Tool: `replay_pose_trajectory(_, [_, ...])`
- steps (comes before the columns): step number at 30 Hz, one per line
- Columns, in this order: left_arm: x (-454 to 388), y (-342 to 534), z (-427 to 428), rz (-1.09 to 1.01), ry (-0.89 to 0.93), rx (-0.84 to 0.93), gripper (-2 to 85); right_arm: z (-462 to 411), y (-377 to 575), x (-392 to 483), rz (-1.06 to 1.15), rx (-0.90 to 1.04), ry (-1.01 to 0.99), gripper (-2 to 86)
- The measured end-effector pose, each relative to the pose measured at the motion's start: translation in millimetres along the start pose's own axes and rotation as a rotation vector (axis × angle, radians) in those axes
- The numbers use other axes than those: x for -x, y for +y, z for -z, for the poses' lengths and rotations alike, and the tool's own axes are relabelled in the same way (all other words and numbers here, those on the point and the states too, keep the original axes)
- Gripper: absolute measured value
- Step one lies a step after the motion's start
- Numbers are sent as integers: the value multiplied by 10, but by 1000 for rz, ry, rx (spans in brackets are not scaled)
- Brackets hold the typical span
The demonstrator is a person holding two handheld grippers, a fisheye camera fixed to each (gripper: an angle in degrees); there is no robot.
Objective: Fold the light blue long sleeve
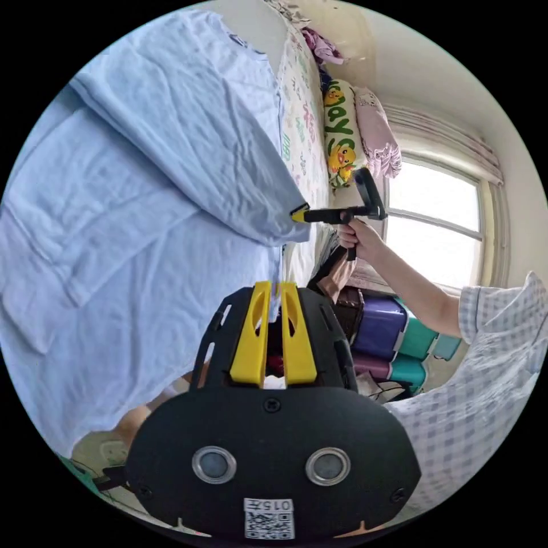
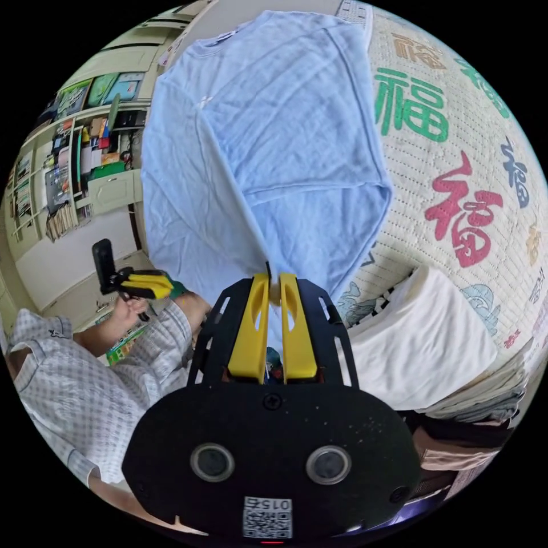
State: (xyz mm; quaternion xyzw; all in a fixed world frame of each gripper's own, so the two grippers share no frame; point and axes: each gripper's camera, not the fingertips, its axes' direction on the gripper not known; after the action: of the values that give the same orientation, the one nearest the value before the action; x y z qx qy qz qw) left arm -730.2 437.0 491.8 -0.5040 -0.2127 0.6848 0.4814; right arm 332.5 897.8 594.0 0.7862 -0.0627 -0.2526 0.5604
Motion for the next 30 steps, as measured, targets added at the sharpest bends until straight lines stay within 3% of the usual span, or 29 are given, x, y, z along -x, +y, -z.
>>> replay_pose_trajectory(6, [459, -236, 1449, 194, -257, -354, 77, -409, -433, 106, -55, 23, 52, 36])
replay_pose_trajectory(8, [638, -400, 1731, 255, -142, -515, 88, -579, -594, 157, -66, 35, 69, 37])
replay_pose_trajectory(16, [918, -694, 1838, 497, 60, -784, 49, -1021, -1085, 304, -103, 77, 82, 40])
replay_pose_trajectory(22, [1001, -679, 1882, 511, 96, -775, 25, -1369, -1449, 358, -110, 106, 144, 51])
replay_pose_trajectory(24, [916, -735, 1954, 503, 49, -723, 24, -1519, -1527, 331, -121, 125, 156, 60])
replay_pose_trajectory(27, [485, -816, 2291, 494, -216, -656, 19, -1585, -1493, 167, -160, 83, 74, 65])
replay_pose_trajectory(30, [-282, -1171, 2650, 210, -486, -693, 28, -1480, -1385, -153, -278, 77, 141, 43])
